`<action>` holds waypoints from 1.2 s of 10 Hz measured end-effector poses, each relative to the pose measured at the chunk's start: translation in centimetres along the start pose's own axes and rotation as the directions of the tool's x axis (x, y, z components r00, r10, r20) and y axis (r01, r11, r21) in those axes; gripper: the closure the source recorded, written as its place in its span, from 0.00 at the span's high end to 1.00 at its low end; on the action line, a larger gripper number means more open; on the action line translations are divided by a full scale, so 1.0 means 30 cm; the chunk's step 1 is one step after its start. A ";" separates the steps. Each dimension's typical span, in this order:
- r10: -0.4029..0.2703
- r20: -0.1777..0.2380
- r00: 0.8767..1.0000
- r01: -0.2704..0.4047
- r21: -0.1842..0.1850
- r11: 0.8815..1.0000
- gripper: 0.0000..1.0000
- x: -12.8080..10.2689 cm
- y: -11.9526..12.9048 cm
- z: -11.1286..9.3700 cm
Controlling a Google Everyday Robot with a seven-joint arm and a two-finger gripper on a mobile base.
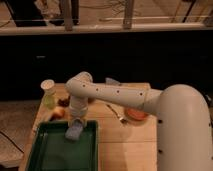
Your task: Place sponge in tray
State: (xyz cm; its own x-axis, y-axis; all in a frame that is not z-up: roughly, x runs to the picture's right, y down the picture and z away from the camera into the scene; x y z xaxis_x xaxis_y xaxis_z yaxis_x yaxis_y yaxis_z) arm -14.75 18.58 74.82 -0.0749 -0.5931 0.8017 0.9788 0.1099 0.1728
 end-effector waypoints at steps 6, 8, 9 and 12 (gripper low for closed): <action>0.007 0.006 1.000 -0.007 -0.002 1.000 0.71 0.005 0.003 -0.001; 0.009 0.007 1.000 -0.009 -0.002 1.000 0.57 0.005 0.004 -0.002; 0.010 0.009 1.000 -0.010 -0.001 1.000 0.45 0.005 0.005 -0.001; 0.015 0.011 1.000 -0.015 -0.001 1.000 0.23 0.009 0.005 -0.002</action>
State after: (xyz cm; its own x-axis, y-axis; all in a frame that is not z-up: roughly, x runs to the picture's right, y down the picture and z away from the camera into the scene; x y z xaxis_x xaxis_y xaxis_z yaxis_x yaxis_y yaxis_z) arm -14.59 18.39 75.03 -0.0626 -0.5823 0.8106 0.9799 0.1181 0.1606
